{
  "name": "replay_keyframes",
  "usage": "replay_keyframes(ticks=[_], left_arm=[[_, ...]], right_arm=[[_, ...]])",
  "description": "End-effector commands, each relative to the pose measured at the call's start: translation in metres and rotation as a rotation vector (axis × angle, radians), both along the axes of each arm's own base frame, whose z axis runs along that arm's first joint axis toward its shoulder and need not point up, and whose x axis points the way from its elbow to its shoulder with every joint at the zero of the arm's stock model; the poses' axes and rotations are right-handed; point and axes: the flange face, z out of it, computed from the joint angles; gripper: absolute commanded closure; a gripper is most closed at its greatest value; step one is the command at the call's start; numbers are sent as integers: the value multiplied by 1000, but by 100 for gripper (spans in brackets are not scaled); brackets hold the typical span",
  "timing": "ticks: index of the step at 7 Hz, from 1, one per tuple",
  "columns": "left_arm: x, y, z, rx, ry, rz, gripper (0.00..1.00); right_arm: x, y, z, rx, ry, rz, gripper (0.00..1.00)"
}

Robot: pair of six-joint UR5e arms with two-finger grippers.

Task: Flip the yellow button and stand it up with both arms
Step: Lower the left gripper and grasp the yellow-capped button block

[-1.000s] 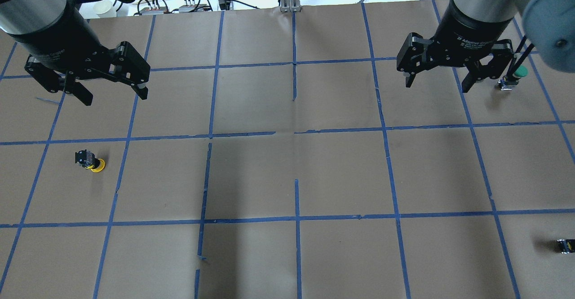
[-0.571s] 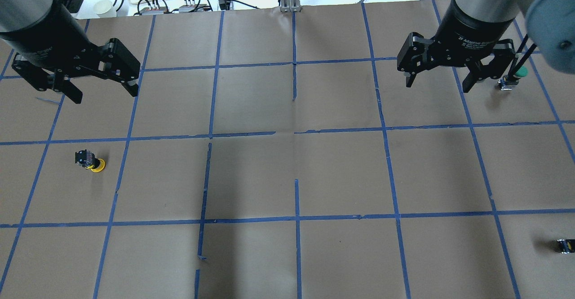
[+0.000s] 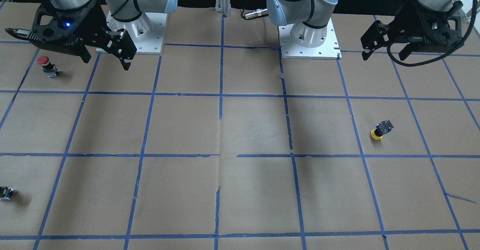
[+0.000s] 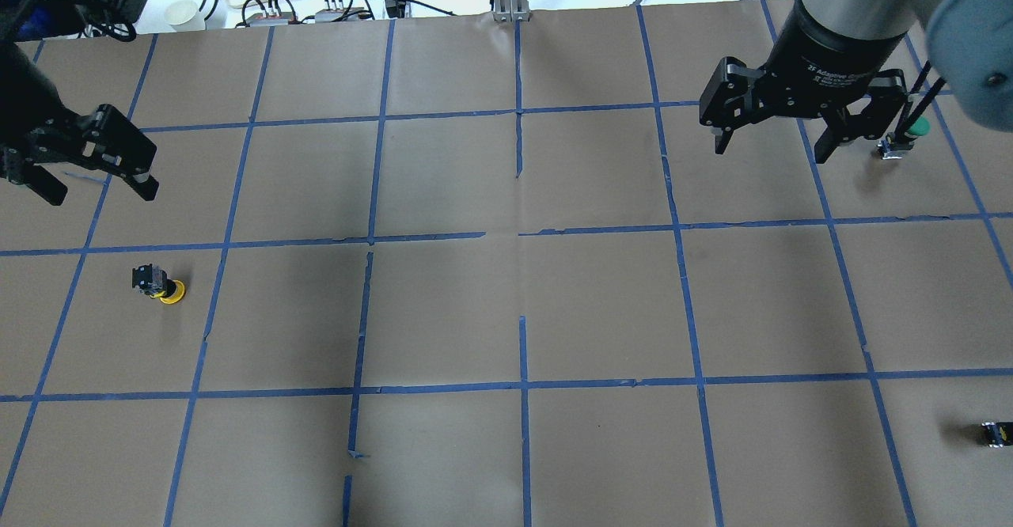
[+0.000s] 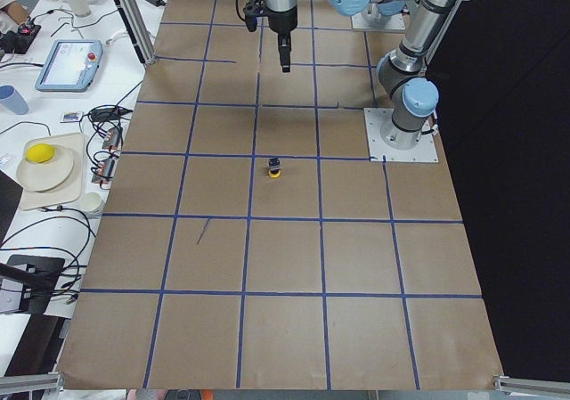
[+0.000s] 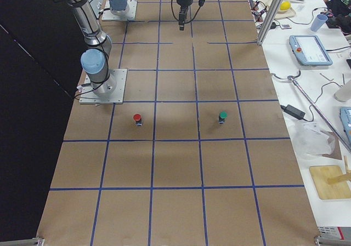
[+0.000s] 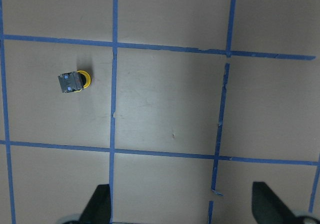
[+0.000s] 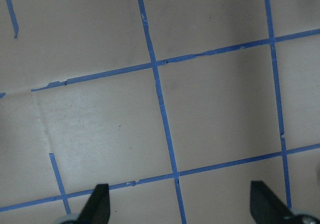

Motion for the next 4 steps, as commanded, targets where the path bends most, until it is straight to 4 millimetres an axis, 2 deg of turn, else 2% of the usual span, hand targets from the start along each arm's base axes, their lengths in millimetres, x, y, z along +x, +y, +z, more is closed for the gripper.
replay_keyframes(ticks=[1,2,3,4], left_arm=[[73,-6,-65,39,0,18,1],[111,-3,-109,69,17,65,0],[140,1,-147,62,19,116,0],[159,1,-177,49,14,149,0]], right_arm=[[2,0,-1,2,-21,-2,0],[2,0,-1,2,-21,-2,0],[3,0,0,0,-26,0,0],[3,0,0,0,-27,0,0]])
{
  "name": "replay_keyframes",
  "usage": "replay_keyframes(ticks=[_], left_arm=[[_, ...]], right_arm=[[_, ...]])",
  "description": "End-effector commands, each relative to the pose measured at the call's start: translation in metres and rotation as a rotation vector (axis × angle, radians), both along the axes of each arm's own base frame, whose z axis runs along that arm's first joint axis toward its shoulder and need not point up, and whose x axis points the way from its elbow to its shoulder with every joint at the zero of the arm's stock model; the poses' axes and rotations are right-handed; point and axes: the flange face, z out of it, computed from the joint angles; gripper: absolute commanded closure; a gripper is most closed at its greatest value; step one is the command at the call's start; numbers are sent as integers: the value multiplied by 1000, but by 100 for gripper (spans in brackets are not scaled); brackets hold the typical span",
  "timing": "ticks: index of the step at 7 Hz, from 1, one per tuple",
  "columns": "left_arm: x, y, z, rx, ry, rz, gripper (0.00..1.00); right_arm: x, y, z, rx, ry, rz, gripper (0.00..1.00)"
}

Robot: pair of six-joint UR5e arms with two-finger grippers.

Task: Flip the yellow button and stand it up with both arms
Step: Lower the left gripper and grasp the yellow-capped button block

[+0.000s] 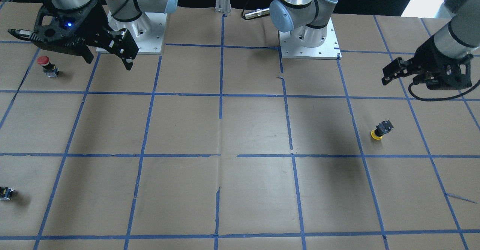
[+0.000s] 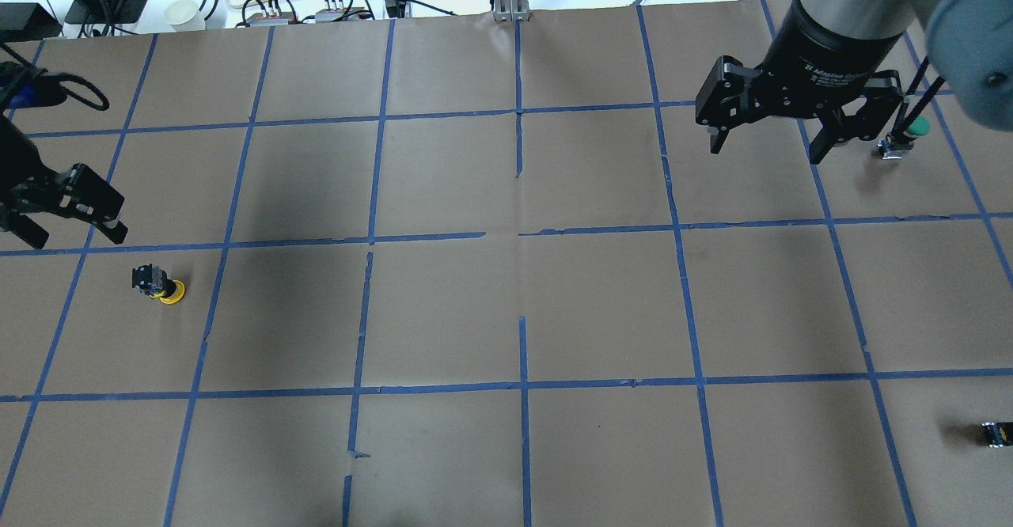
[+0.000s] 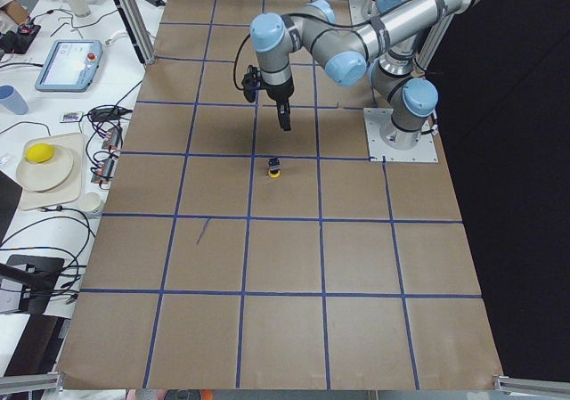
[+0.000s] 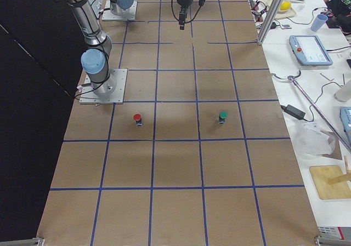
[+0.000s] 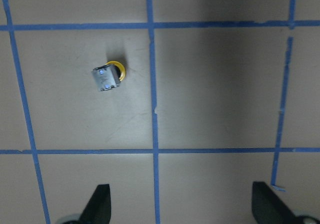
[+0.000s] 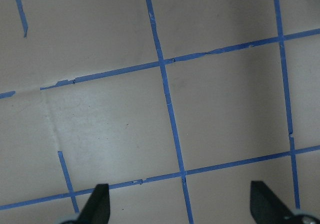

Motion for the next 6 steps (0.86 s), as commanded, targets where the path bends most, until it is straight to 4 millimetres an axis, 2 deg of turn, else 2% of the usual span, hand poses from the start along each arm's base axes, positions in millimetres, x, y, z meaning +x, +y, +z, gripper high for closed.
replay_keyframes(ticks=[1,2,4,6], left_arm=[[42,-5,-83,-22,-10,61,1],[48,-14,-109,-1,-1,65,1],[41,-21,-123,-4,38,157,1],[40,-24,-139,12,57,213,1]], right_arm=[[-1,0,1,-2,-1,4,0],[-1,2,2,-2,-1,7,0],[-1,3,3,-4,5,8,0],[-2,8,-8,16,11,10,0]])
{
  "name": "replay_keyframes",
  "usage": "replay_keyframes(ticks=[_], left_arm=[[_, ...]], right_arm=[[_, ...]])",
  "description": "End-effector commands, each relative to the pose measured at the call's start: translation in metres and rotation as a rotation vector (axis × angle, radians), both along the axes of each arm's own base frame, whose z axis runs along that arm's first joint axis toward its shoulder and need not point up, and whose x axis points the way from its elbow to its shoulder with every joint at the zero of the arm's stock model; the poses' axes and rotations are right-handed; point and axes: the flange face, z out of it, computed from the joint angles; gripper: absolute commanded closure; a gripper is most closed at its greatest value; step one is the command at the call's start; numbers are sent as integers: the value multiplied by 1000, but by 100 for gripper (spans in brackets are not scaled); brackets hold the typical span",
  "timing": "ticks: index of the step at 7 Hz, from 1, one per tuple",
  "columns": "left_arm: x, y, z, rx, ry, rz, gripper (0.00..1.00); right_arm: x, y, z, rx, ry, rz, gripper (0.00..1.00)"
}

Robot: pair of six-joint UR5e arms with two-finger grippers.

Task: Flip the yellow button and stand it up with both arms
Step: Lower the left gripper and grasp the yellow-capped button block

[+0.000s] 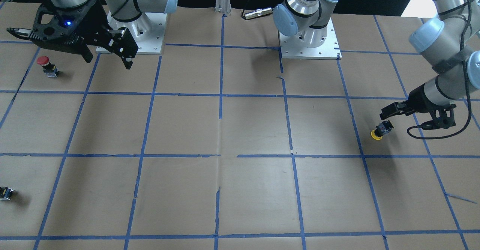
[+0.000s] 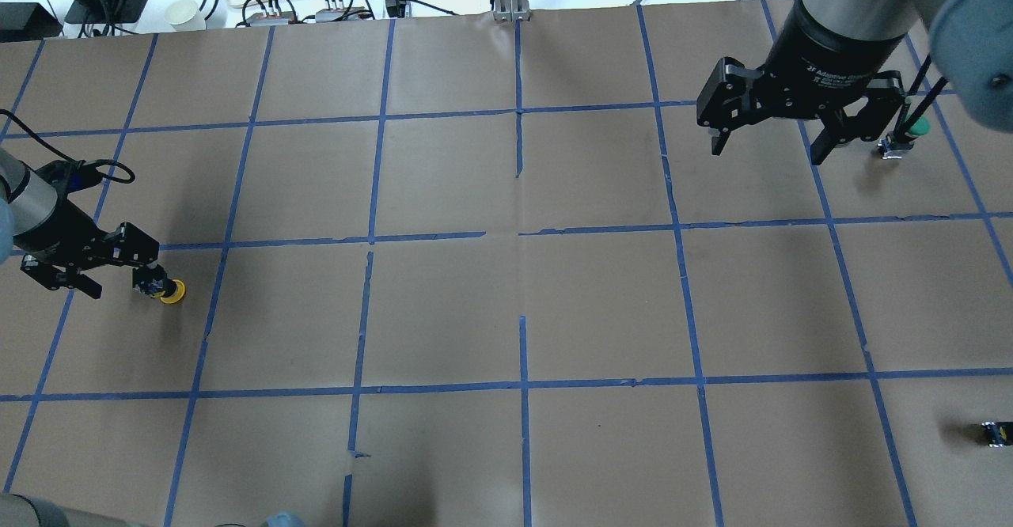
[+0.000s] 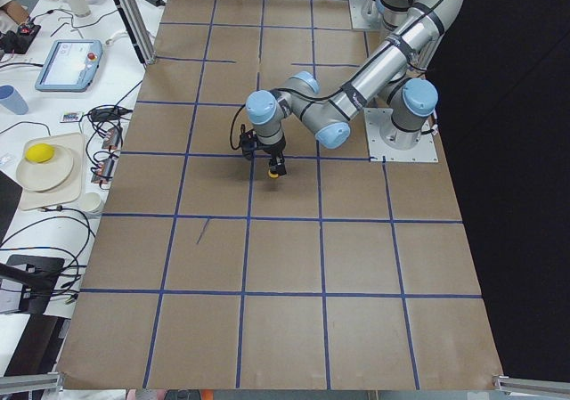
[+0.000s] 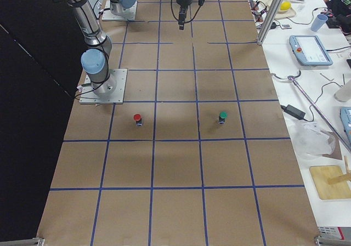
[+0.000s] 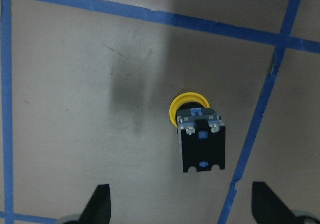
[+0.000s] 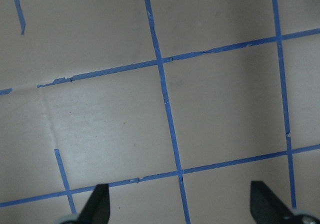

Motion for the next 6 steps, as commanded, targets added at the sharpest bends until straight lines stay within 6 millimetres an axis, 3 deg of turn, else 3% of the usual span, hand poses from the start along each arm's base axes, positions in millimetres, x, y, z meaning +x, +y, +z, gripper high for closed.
replay_keyframes(ticks=[1,3,6], left_arm=[[2,-5,-14,-14,-1,33,2],[2,-6,-13,-23,-5,45,18],[3,-7,-12,-24,-6,54,88]], right_arm=[[0,11,-5,7,2,2,0],[1,11,-8,1,-5,5,0],[-10,8,-10,9,6,-22,0]])
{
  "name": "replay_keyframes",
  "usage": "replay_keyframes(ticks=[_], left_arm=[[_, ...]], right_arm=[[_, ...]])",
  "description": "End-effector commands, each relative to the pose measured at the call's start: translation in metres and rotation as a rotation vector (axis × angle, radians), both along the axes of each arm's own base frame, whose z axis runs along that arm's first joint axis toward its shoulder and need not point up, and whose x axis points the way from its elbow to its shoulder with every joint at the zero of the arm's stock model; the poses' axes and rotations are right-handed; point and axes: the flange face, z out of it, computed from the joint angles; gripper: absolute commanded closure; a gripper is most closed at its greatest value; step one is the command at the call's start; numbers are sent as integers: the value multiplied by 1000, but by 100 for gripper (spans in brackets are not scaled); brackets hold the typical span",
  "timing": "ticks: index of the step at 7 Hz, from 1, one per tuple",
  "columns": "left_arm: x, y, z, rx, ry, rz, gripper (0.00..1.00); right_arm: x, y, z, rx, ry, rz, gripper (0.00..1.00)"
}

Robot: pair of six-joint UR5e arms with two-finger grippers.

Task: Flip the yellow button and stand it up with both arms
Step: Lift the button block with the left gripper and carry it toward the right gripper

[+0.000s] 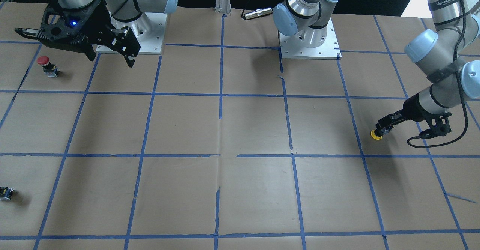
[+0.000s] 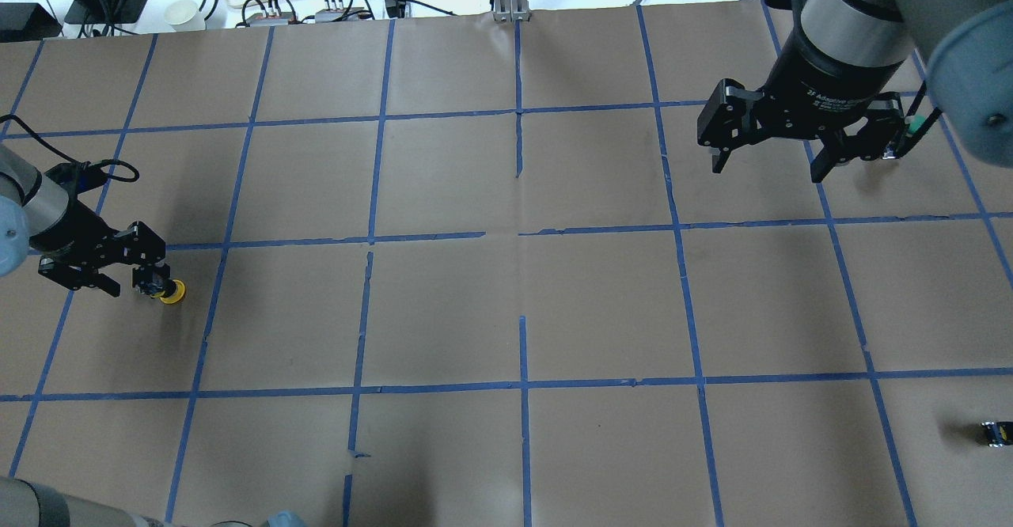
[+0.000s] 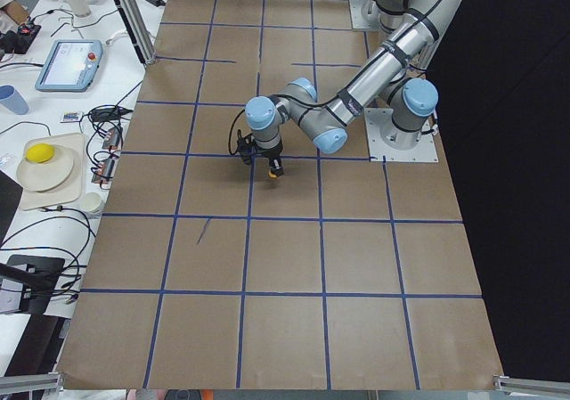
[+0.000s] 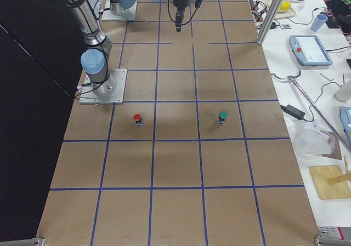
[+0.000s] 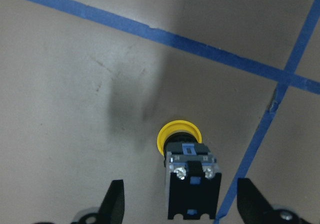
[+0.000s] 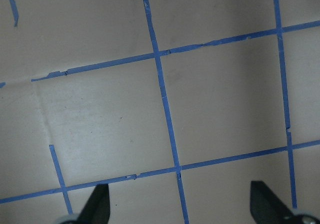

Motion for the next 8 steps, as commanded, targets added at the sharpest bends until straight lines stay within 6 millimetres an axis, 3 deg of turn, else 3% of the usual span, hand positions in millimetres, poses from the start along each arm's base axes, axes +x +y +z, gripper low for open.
replay_keyframes(ticks=[1,3,5,6,8], left_arm=[[-1,0,0,2,1,4,98],[-16,-6,22,-53,23,13,99],[-51,-7,52,-102,154,61,98],[-79,-9,63,-147,236,49,99],[-155,-25,64,-183,438,47,99]], right_arm=[[-6,-1,-2,9,5,-23,0],[-6,-5,1,-8,-11,-40,0],[-7,-5,4,-11,-16,-194,0],[-1,-4,3,7,-65,-290,0],[8,-7,-6,51,-165,-443,0]])
